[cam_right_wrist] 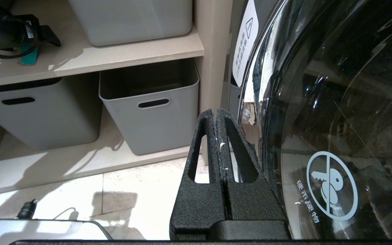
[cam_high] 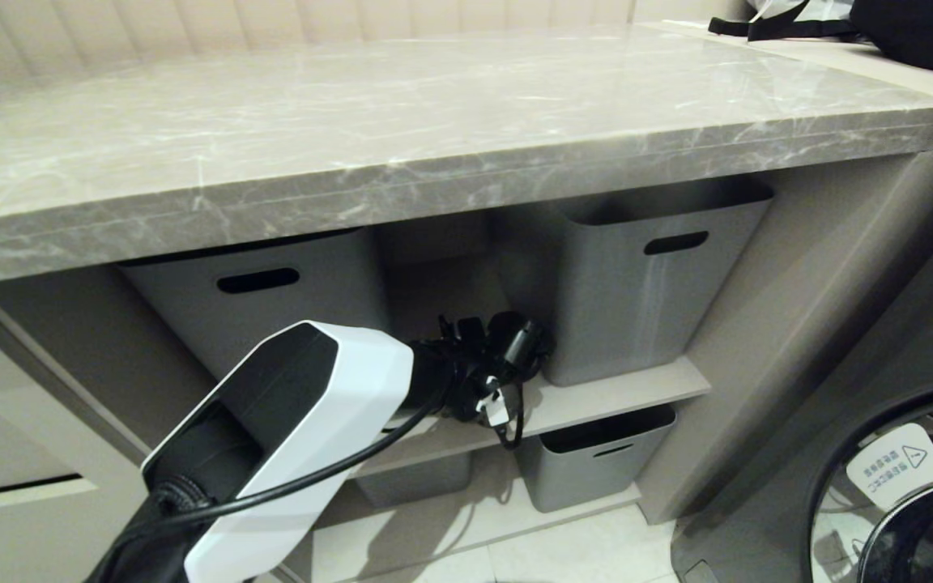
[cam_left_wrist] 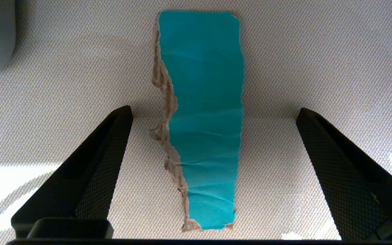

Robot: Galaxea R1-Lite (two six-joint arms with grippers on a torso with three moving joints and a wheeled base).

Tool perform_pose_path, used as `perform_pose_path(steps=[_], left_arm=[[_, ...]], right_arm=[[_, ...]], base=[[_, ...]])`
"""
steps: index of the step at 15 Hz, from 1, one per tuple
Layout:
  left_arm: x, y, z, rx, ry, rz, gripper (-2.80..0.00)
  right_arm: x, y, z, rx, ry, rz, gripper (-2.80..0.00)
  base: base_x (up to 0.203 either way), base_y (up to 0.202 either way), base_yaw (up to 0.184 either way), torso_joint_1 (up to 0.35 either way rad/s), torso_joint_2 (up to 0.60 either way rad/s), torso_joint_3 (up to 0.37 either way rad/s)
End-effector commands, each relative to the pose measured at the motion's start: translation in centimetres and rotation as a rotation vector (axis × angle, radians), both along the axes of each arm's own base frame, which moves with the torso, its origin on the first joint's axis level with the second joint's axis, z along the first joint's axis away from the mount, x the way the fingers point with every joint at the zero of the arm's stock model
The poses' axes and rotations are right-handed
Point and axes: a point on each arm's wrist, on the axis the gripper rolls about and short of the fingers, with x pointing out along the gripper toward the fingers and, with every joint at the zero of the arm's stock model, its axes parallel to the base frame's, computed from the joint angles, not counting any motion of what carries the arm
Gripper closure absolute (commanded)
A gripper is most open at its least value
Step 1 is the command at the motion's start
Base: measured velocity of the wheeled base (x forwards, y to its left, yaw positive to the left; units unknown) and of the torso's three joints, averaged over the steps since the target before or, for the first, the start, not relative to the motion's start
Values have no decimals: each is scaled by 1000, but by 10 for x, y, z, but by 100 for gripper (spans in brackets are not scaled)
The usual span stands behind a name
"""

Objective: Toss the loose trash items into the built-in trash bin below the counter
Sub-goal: Pick up the garbage

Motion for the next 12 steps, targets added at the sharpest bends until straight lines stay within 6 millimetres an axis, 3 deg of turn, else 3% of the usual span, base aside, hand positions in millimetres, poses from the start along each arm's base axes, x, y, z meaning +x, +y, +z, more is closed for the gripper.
perform_pose_path(steps=[1,6,7,12], left_arm=[[0,0,-1,-2,0,3,-280],[-1,-3,4,-18,-18,-4,-280],[-2,-4,4,-19,-21,-5,0],[-4,-5,6,-25,-23,-6,0]], right_arm=[[0,0,0,0,0,0,0],[0,0,0,0,0,0,0],[0,0,0,0,0,0,0],[0,0,0,0,0,0,0]], base=[[0,0,0,0,0,0],[0,0,0,0,0,0],[0,0,0,0,0,0],[0,0,0,0,0,0]])
